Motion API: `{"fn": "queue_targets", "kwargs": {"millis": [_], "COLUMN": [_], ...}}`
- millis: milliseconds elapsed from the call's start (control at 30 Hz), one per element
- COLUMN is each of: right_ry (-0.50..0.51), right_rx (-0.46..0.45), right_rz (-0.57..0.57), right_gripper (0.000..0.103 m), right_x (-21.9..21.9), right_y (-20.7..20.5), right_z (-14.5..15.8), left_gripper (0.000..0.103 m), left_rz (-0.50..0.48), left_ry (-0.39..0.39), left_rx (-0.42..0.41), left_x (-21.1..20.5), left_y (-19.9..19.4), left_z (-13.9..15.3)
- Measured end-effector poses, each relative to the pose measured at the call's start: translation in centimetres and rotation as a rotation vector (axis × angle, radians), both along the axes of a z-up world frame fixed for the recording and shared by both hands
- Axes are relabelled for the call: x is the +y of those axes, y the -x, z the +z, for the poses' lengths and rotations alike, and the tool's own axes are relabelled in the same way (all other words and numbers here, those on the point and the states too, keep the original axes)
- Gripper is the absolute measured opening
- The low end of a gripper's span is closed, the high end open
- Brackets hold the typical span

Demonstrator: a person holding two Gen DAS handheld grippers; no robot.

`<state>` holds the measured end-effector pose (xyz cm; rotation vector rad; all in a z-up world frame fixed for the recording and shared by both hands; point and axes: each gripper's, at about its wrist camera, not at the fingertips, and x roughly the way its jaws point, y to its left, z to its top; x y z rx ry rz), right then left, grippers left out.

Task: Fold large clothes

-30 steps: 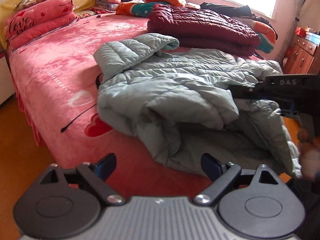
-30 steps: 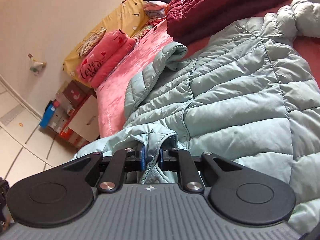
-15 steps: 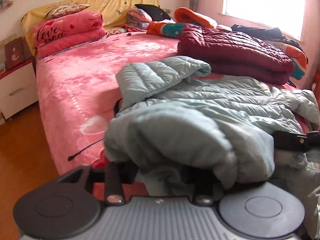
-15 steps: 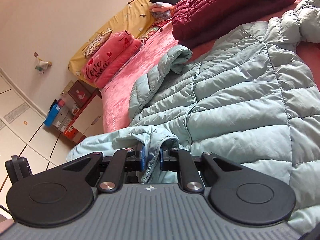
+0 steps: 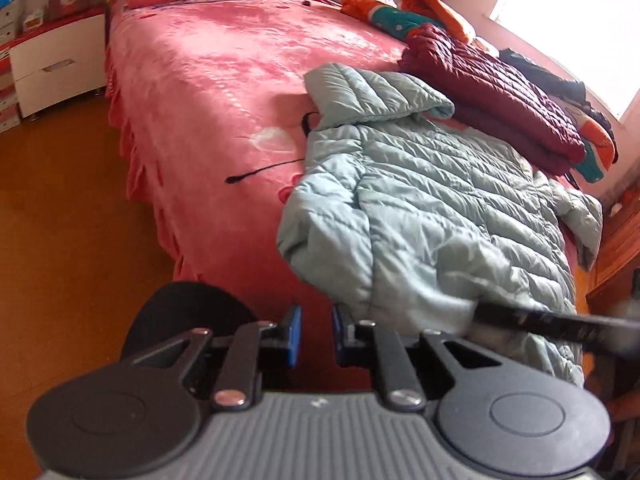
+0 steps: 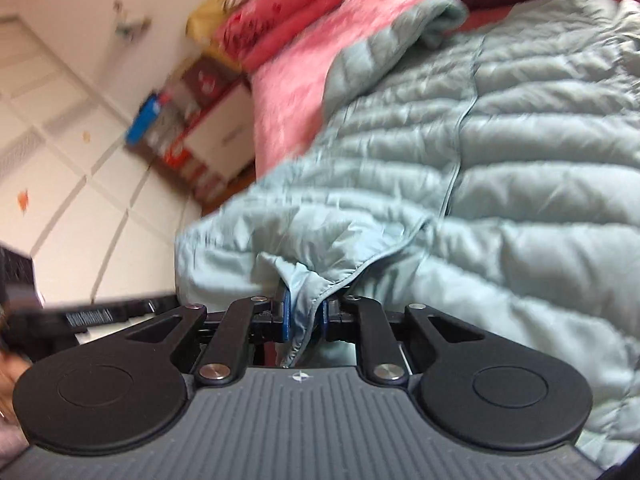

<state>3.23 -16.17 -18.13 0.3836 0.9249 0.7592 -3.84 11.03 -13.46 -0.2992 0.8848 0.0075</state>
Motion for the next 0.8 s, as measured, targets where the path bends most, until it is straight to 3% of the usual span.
{"fn": "queue_targets", "kwargs": {"millis": [100, 167, 300, 400, 433, 600, 800], "right_ry": [0.102, 0.096, 0.053, 0.053, 0.062, 0.063, -0.004], "right_rx": [0.004, -0.008, -0.063, -0.133, -0.158, -0.202, -0.191], "right_rz": [0.035, 0.018, -0.043, -0.122, -0.153, -0.375, -0.694], "right_gripper": [0.036, 0.064, 0.078, 0.088, 0.096, 0.1, 0.1], "right_x": [1.2, 0.8, -0.7, -2.0, -2.5, -5.5, -12.2], "right_y": [0.6, 0.7, 1.2, 1.7, 1.8, 0.8, -1.1], "right_z": [-0.6, -0.3, 1.2, 2.1, 2.3, 2.4, 1.2], "left_gripper": [0.015, 0.021, 0.04, 0.044, 0.044, 0.051, 0.053], "left_rz": [0.012, 0.011, -0.024, -0.04, -0.042, -0.077, -0.159], "left_ry": [0.018, 0.008, -0.017, 0.005, 0.02, 0.027, -0.046], "left_rx": [-0.066, -0.133, -0.234, -0.262, -0.266, -0.299, -0.299], "left_x": [0.2, 0.0, -1.0, -1.5, -1.6, -3.1, -6.4], "left_y": [1.2, 1.5, 0.9, -0.7, -1.4, -5.8, -12.1], "left_z": [1.1, 2.1, 3.7, 4.4, 4.6, 6.1, 7.6]}}
